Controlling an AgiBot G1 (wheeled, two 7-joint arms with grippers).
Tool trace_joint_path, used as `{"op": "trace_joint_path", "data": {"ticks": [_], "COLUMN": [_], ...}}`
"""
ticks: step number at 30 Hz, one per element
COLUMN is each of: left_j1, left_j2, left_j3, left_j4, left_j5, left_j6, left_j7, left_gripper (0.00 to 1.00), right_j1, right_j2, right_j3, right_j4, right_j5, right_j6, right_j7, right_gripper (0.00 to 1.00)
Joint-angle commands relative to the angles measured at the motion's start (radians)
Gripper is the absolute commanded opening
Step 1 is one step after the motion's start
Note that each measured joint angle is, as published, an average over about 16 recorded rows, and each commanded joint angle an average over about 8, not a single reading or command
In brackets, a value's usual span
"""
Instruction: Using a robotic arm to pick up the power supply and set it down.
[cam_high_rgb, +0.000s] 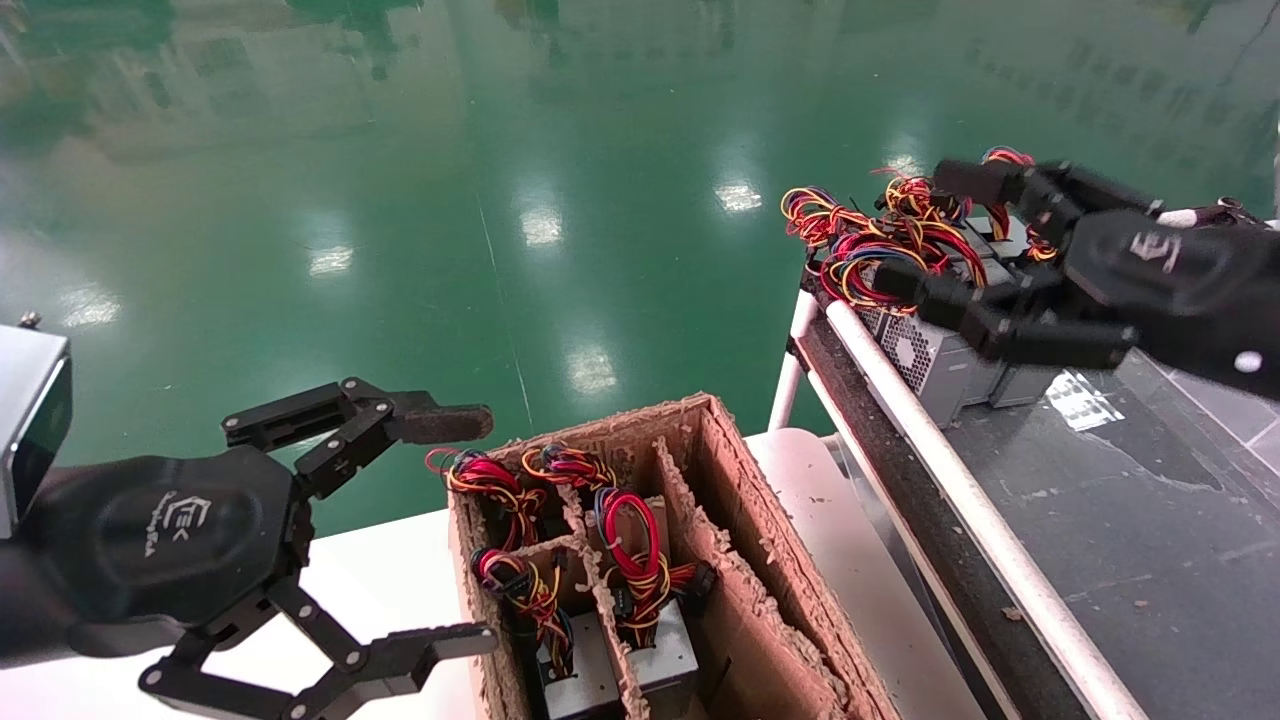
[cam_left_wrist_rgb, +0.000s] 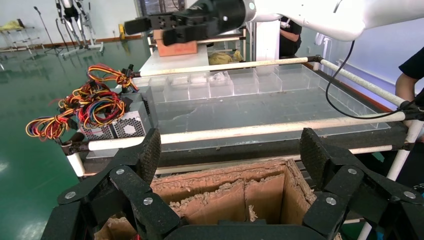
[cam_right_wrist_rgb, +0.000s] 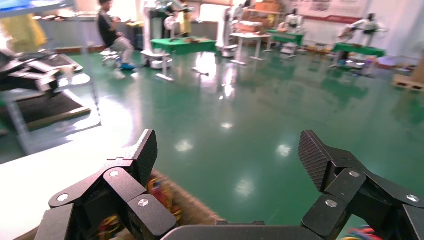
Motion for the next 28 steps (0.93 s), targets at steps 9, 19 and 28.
{"op": "trace_joint_path", "data": {"ticks": [9,19,28], "left_j1": [0.0,0.0,0.0], "left_j2": [0.0,0.0,0.0], "left_j3": [0.0,0.0,0.0], "left_j4": [0.0,0.0,0.0], "left_j5": [0.0,0.0,0.0], "left_j6": [0.0,0.0,-0.001], "left_j7": [0.0,0.0,0.0], "left_gripper": [1.0,1.0,1.0], "right_j1": [-0.13,-0.25,-0.285], "right_j2": [0.039,0.074,0.085], "right_j3": [0.018,0.035,0.041], "right_j4": [0.211,0.407,0.463], "right_j5": [0.05,0.096,0.11], "right_j6": [-0.044,-0.085,-0.098], "right_j7": [0.039,0.076,0.084], "right_gripper": [1.0,1.0,1.0]}}
